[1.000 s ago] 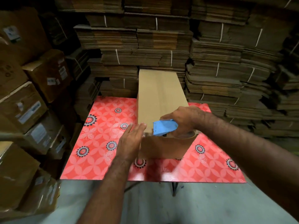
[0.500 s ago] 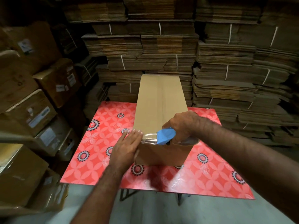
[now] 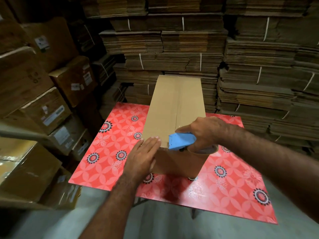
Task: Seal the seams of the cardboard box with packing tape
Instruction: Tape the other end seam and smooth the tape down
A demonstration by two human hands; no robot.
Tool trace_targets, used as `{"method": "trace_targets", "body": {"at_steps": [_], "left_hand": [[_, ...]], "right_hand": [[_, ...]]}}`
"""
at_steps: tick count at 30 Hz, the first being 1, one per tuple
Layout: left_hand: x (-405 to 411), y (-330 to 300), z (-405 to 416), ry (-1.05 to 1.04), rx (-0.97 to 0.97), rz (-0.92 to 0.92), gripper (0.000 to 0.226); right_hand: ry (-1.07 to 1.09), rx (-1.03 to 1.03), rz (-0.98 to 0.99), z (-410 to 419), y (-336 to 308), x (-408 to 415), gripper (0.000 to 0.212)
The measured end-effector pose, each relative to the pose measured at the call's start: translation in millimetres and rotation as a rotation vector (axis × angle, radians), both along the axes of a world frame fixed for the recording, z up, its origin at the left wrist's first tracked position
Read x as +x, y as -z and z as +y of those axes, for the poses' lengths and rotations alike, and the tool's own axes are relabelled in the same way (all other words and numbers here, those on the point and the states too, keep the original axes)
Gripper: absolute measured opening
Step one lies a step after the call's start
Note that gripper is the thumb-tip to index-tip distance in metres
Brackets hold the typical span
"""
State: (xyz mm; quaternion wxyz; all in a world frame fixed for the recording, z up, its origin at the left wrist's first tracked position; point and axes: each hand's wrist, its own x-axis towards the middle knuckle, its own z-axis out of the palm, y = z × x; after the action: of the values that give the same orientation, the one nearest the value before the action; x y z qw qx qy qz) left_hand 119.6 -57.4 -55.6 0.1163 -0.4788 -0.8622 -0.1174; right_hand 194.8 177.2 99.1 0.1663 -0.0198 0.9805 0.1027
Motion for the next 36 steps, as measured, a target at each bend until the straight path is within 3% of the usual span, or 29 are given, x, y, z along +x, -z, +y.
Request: {"method": "trace_targets", "body": {"at_steps": [4,10,16,24,36], "left_hand": [[1.0,-2.1,1.4,0.006,0.006,-0.011,0.08],[-19.3,-8.8,-13.0,-0.017,0.027,-0.055,0.081],[-21.3,-23.2,-6.8,-0.053,-0.028,-0.099,0.08],[12.6,-16.0,33.5,-0.012,-0.028,-0.163,0.087],[5.1,-15.8,29.5,0.011,-0.069,-0.093,0.087]], "right_hand": [[0.048,0.022,0.004,26.2,-4.8,24.8,0.077],[0.028,0.045,0.085,-0.7,1.7,13.2,0.068],[0.067,0.069,-0.05,-14.0,2.6,-10.6,0.054],[0.061,0.084,-0.02,-12.8,5.2,-13.5,0.07],[0.138,0.0,0.008,45.8,2.7,35.2,0.077]]}}
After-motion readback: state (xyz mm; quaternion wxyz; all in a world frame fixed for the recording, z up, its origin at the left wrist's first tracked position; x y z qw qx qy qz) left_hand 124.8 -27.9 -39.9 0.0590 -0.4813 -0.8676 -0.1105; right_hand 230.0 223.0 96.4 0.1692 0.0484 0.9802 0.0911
